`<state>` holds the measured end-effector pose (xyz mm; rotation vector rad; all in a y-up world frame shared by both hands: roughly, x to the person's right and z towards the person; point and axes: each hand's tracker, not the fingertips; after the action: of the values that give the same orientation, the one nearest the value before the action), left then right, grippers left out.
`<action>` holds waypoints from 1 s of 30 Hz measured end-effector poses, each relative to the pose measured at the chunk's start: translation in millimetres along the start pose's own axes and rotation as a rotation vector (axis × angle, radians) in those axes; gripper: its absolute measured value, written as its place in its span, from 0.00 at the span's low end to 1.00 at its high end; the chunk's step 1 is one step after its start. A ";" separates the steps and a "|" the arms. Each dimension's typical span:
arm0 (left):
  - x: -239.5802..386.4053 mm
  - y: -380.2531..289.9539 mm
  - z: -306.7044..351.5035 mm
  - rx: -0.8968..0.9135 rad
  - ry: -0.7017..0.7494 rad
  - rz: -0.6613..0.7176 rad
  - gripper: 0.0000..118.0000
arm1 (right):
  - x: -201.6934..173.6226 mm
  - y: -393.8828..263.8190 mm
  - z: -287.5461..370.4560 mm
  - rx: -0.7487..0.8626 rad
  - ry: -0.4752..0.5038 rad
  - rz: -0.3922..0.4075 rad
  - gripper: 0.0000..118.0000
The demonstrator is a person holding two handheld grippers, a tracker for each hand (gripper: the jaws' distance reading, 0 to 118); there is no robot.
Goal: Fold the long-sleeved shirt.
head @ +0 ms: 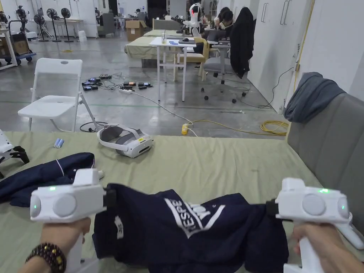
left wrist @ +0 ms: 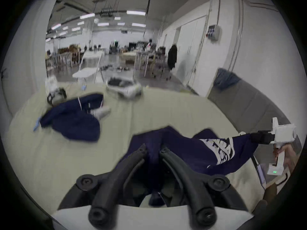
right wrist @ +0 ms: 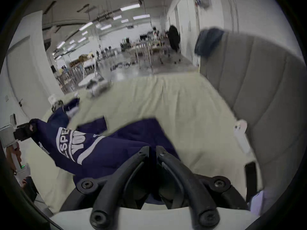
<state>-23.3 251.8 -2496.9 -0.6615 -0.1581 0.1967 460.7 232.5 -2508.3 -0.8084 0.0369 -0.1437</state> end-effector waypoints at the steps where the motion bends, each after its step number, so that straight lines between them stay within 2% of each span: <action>1: -1.8 -7.4 4.2 0.011 -0.005 0.000 0.10 | 1.7 -6.3 2.8 0.009 0.001 -0.002 0.05; 5: -0.6 -28.0 59.9 0.092 -0.048 0.040 0.10 | 1.1 -32.7 69.1 0.116 0.047 0.032 0.04; 10: 4.9 -99.4 129.7 0.055 0.016 -0.084 0.10 | 8.7 -105.2 132.2 0.096 0.005 0.123 0.04; 13: 0.0 -158.9 130.6 -0.105 0.033 -0.101 0.10 | 10.2 -162.4 125.9 -0.048 -0.003 0.162 0.04; 16: -12.4 -209.9 102.3 -0.273 0.039 -0.071 0.11 | 12.5 -214.6 86.9 -0.242 -0.024 0.146 0.04; 17: -15.0 -220.2 96.2 -0.297 0.041 -0.064 0.12 | 13.3 -225.4 76.0 -0.285 -0.033 0.159 0.04; 18: -17.4 -227.9 92.1 -0.323 0.062 -0.053 0.22 | 10.1 -232.9 68.9 -0.298 -0.031 0.182 0.04; 19: -19.8 -229.4 93.7 -0.320 0.062 -0.027 0.42 | 9.7 -231.7 74.7 -0.244 -0.033 0.182 0.10; 20: -21.2 -229.0 97.0 -0.315 0.070 -0.004 0.74 | 9.4 -223.1 85.7 -0.198 -0.036 0.174 0.31; 21: -22.5 -224.5 105.0 -0.297 0.078 0.025 0.90 | 8.9 -210.5 100.3 -0.196 -0.045 0.166 0.61; 22: -25.2 -218.8 114.9 -0.255 0.061 0.035 0.94 | 12.0 -198.8 108.4 -0.172 -0.040 0.176 0.90; 23: -28.0 -211.1 125.2 -0.193 0.023 0.041 0.93 | 12.4 -188.5 118.6 -0.138 -0.024 0.197 1.00; 25: -27.7 -191.8 143.7 -0.121 0.020 0.078 0.91 | 14.9 -165.1 140.5 -0.020 0.020 0.245 0.94; 26: -29.0 -183.2 146.9 -0.108 0.043 0.091 0.77 | 6.3 -158.9 148.0 -0.007 0.026 0.260 0.83; 28: -26.2 -168.6 154.4 -0.052 0.079 0.107 0.20 | 4.2 -144.2 148.6 -0.025 0.001 0.248 0.37; 29: -24.9 -162.6 152.1 -0.064 0.077 0.096 0.06 | 4.5 -140.4 144.5 -0.024 0.007 0.244 0.22; 30: -23.4 -160.2 143.9 -0.079 0.121 0.070 0.06 | -1.9 -139.3 134.8 -0.025 0.015 0.245 0.22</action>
<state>-54.9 208.1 -2287.2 -0.7562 -0.0267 0.2183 454.8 234.6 -2314.5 -0.8215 0.1509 0.0821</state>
